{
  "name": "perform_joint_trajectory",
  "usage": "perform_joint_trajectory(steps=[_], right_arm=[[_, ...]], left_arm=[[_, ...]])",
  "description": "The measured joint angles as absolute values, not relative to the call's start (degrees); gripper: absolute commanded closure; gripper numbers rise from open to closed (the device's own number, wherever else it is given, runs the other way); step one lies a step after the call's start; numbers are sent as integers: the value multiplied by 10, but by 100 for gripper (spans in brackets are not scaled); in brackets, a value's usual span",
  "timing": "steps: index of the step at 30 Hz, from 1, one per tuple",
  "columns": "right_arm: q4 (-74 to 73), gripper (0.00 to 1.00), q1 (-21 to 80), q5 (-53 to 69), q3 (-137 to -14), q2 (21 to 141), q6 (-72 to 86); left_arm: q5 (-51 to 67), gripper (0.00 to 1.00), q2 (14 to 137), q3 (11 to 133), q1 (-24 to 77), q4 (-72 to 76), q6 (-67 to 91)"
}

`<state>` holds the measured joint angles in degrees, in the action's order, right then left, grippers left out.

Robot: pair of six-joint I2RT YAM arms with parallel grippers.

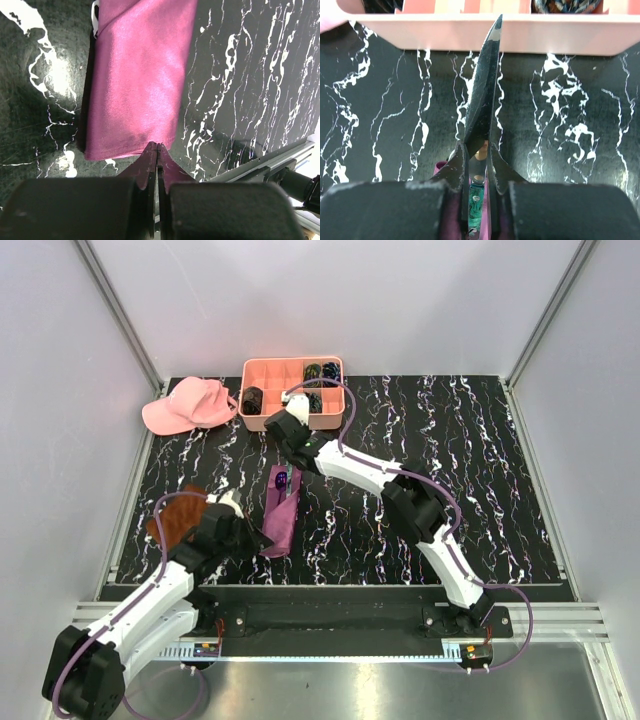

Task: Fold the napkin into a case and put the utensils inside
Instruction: Insert the knife into the folded napkin.

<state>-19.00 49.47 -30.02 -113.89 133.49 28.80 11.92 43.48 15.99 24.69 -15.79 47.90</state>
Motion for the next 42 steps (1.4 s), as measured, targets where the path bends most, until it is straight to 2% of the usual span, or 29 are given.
perform_joint_trajectory(steps=[23, 42], right_arm=[[-285, 100, 513, -298, -1141, 1334, 384], [-372, 100, 524, -246, -1140, 1332, 466]], left_arm=[[134, 100, 435, 114, 247, -139, 498], [138, 100, 454, 99, 247, -101, 507]])
